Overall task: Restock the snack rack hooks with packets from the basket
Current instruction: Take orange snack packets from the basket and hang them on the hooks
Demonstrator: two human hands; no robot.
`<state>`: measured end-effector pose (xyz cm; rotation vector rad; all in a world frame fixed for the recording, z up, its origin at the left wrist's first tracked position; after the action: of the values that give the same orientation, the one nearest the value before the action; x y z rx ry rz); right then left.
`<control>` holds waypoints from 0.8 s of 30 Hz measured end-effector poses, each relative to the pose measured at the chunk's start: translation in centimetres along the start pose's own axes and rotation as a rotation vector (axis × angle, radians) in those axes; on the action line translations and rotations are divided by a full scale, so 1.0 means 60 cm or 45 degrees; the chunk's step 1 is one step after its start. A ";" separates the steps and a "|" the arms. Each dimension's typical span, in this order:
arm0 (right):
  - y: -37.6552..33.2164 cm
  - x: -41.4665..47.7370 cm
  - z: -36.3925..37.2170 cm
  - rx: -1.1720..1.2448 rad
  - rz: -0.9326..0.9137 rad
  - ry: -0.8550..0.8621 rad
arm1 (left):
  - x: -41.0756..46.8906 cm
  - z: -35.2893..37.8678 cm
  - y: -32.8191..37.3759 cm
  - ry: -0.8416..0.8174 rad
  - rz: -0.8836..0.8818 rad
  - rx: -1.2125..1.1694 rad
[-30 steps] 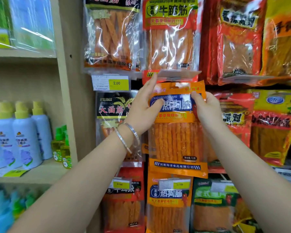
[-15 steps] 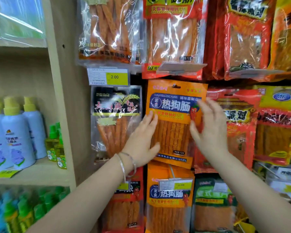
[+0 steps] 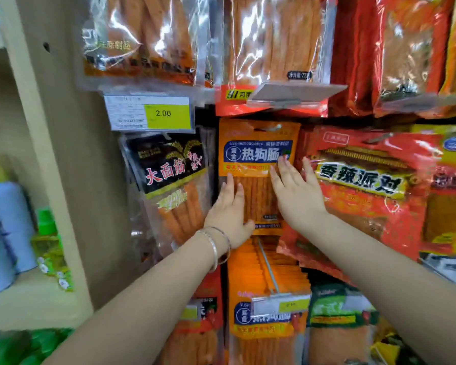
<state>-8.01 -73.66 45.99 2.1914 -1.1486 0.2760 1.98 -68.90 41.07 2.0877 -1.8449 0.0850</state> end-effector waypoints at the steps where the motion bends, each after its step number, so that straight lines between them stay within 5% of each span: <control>1: -0.001 0.009 0.004 -0.019 0.010 -0.027 | 0.012 0.001 -0.003 -0.017 -0.020 -0.004; 8: 0.008 0.035 0.011 0.039 0.012 -0.172 | 0.057 0.010 -0.005 -0.206 -0.108 -0.146; 13: 0.010 -0.015 -0.016 0.477 -0.060 -0.196 | 0.007 0.002 0.039 -0.223 0.004 -0.340; 18: 0.018 -0.162 -0.036 1.040 0.052 -0.055 | -0.152 -0.017 0.042 0.050 0.075 -0.723; 24: -0.095 -0.412 0.052 1.629 0.085 -0.283 | -0.473 0.160 -0.040 -0.126 -0.265 -1.053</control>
<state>-18.55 -56.91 29.82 3.3204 -1.3428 1.0438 -1.71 -44.57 23.80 1.6658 -1.3449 -0.7172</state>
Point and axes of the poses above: each hand's wrist, its own x-axis towards the middle knuckle, its own z-axis out of the palm, y = z × x, the point moved 10 cm from there along x, towards the middle knuckle, and after that the axes turned 11 degrees about -y, right-handed, at the moved point
